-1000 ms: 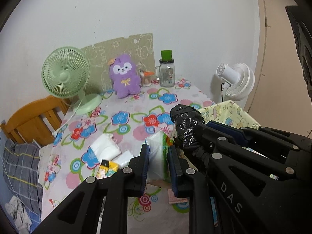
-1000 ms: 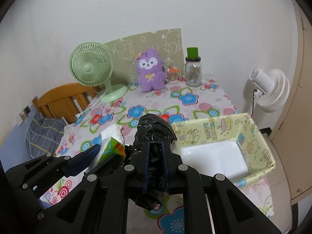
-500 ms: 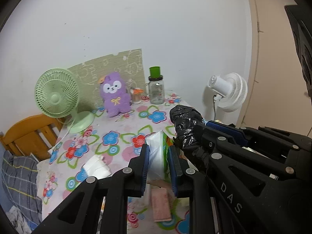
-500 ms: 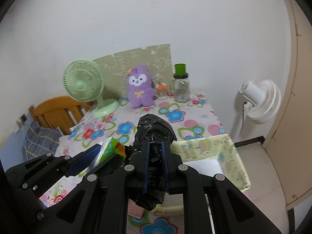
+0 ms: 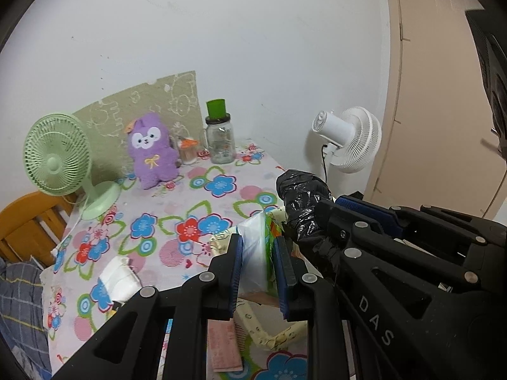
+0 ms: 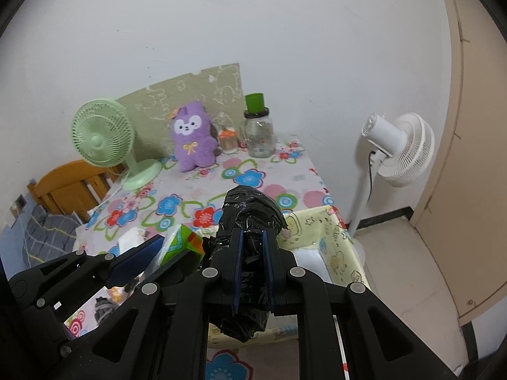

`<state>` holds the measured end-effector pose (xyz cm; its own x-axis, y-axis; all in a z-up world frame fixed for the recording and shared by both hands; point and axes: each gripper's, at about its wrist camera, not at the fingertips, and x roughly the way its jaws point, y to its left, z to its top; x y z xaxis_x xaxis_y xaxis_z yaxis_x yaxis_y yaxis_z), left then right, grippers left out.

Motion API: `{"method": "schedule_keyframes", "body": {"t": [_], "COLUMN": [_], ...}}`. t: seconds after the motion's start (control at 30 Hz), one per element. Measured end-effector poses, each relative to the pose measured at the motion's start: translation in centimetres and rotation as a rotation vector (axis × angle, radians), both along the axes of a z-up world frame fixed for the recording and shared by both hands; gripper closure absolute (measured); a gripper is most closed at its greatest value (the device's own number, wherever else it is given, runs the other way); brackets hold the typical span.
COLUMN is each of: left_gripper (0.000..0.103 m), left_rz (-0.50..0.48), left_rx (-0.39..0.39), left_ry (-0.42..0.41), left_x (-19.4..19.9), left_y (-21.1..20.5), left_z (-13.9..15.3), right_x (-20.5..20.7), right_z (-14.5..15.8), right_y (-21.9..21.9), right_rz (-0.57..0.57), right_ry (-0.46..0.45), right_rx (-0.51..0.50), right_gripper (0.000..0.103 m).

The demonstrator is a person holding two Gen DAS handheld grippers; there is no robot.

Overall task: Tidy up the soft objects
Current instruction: 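Release the tissue pack into the yellow box with the left tool while the right tool releases the umbrella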

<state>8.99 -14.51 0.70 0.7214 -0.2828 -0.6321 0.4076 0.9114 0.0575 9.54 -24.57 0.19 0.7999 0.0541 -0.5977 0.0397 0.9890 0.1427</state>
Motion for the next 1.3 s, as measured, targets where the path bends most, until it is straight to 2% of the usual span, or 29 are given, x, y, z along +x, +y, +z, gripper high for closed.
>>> {"method": "schedule_keyframes", "body": {"t": [0.17,0.6,0.8,0.87,0.93,1.1,1.2,1.27,1.3], "left_gripper": [0.084,0.077,0.057,0.035,0.027,0.017,0.012,0.004,0.003], "left_rz": [-0.015,-0.011,0.016,0.033,0.038,0.064,0.053,0.050,0.050], "left_rx": [0.001,0.016,0.029,0.043,0.051,0.081,0.084,0.082,0.084], "left_ry": [0.032,0.182,0.198,0.187,0.197,0.189,0.199,0.199,0.192], "left_x": [1.3,6.2,7.5,7.8,8.0,7.9,7.6,7.4,7.2], "left_y": [-0.9,-3.2,-3.7,-3.9,-4.0,-4.1,-4.1,-4.1,-4.2], "left_z": [-1.3,-6.3,-7.5,-7.7,-7.9,-8.0,-8.0,-7.9,-7.8], "right_x": [1.6,6.1,7.3,7.5,7.6,7.7,7.5,7.1,6.8], "right_z": [-1.8,-6.5,-7.6,-7.8,-8.0,-8.4,-8.4,-8.2,-7.9], "right_y": [-1.1,-3.4,-4.0,-4.1,-4.3,-4.9,-5.1,-5.1,-5.0], "right_rz": [-0.024,-0.072,-0.084,-0.091,-0.096,-0.115,-0.122,-0.126,-0.137], "right_ry": [0.050,0.173,0.194,0.202,0.214,0.246,0.247,0.231,0.213], "right_rx": [0.005,0.024,0.024,0.017,0.011,0.000,0.000,-0.009,-0.025], "right_gripper": [0.087,0.087,0.087,0.086,0.086,0.084,0.070,0.038,0.035]}}
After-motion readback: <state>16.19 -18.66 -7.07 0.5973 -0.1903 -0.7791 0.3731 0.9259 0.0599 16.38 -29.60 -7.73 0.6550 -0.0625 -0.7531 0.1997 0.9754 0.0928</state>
